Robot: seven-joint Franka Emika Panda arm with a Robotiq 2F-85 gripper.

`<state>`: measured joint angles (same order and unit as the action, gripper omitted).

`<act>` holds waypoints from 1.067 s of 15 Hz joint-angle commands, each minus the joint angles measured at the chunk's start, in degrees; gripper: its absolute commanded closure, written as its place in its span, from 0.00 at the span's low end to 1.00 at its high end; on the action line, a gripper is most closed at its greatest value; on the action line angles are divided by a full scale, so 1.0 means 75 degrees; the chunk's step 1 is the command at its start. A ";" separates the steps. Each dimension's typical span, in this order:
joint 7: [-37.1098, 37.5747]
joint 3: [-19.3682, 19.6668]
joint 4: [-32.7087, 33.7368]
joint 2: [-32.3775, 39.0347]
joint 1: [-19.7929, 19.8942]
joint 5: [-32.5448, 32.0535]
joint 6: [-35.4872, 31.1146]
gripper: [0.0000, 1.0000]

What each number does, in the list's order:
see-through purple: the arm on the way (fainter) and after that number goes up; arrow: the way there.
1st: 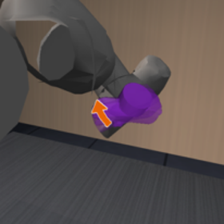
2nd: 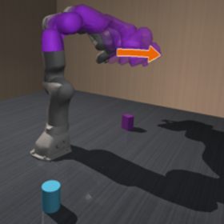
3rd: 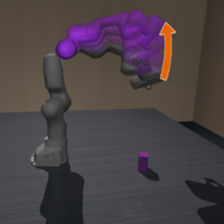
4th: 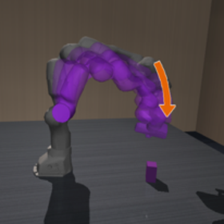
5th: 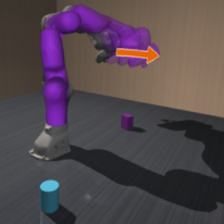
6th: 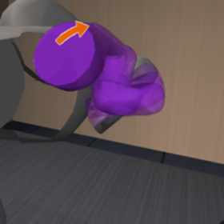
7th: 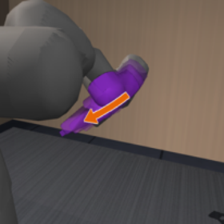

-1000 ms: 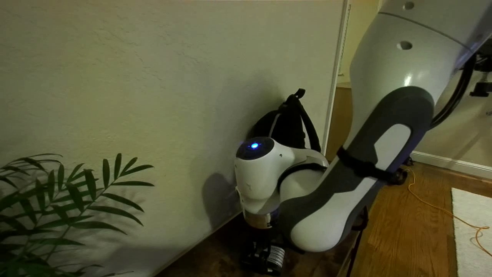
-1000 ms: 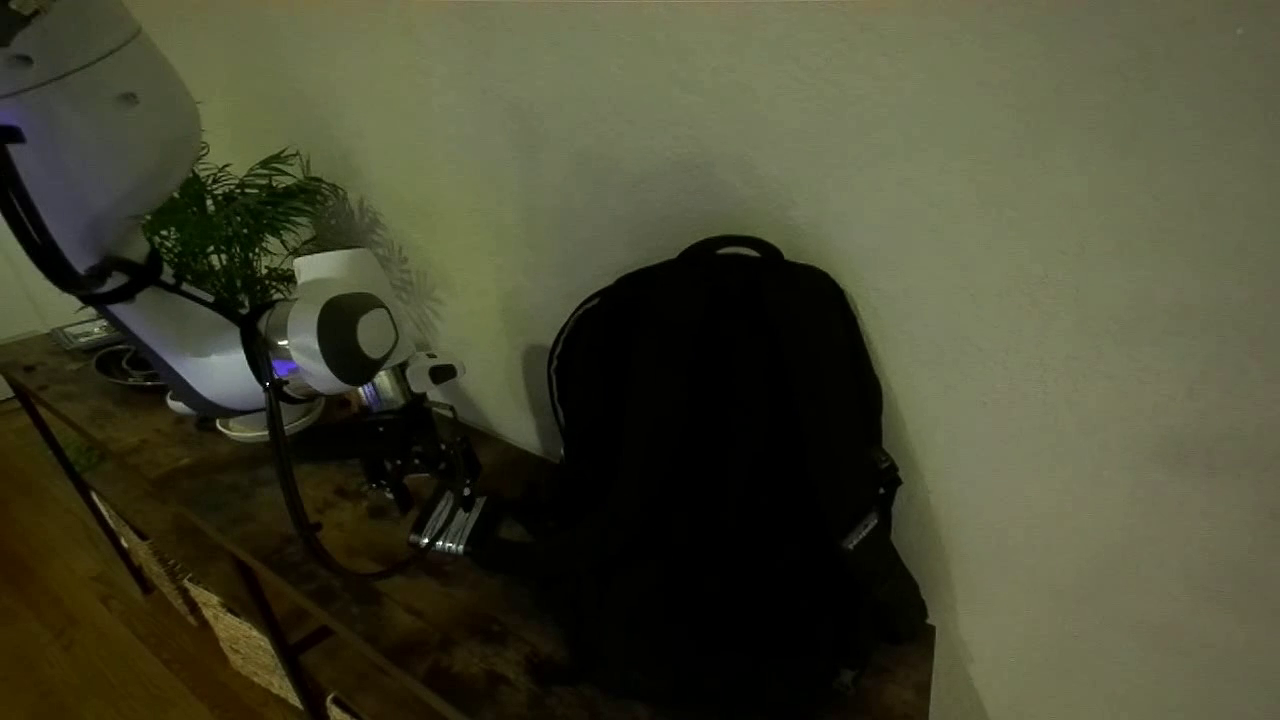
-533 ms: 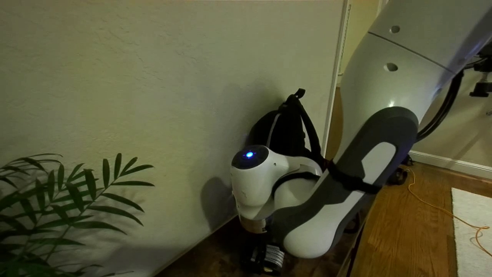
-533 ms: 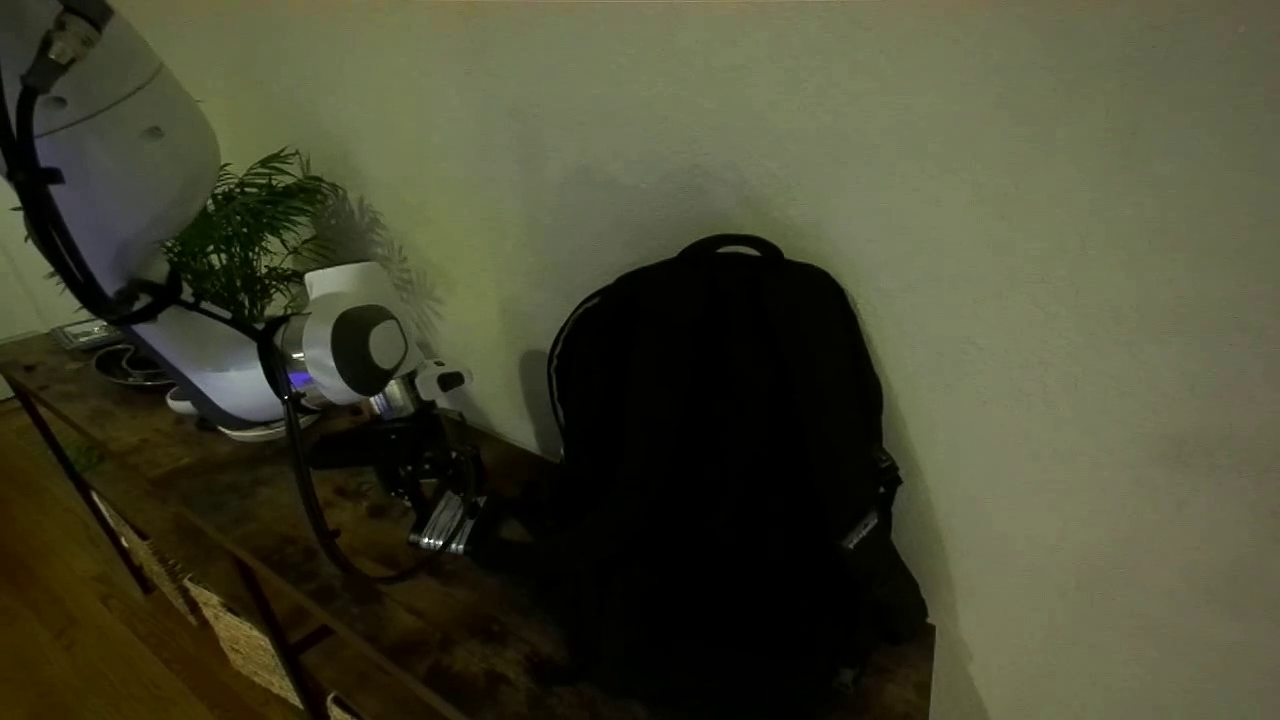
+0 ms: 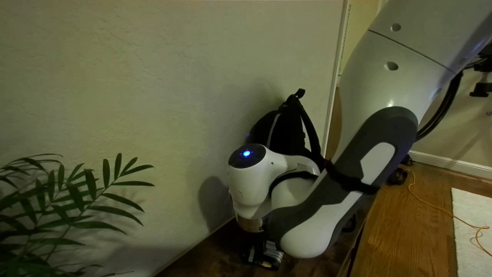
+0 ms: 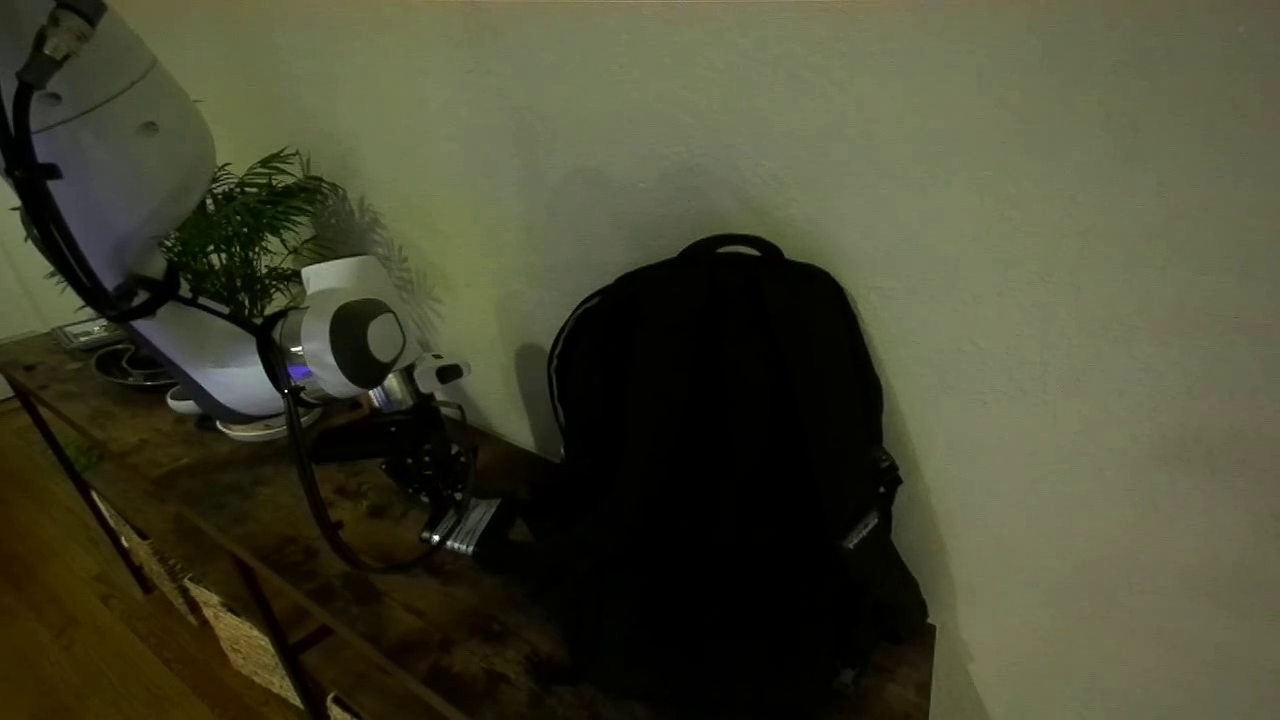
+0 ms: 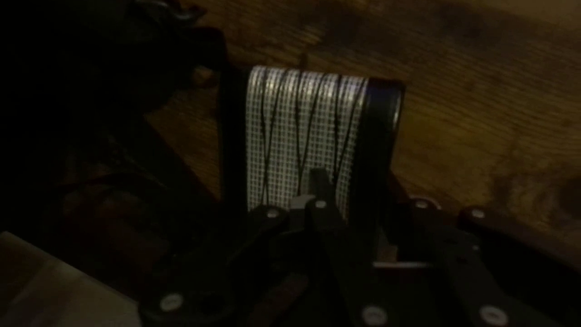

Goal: Pick up the wallet and put it in the bag

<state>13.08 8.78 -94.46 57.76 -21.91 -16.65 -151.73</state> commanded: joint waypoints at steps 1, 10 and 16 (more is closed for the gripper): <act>0.0109 0.0129 -0.0237 -0.0196 -0.0173 -0.0116 0.0145 0.95; -0.0452 -0.0311 -0.0634 -0.0827 0.0159 0.0025 0.0420 0.96; -0.1278 -0.0960 -0.0941 -0.1532 0.0798 0.0258 0.0813 0.96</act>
<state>7.97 5.06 -96.46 52.06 -19.49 -16.25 -147.68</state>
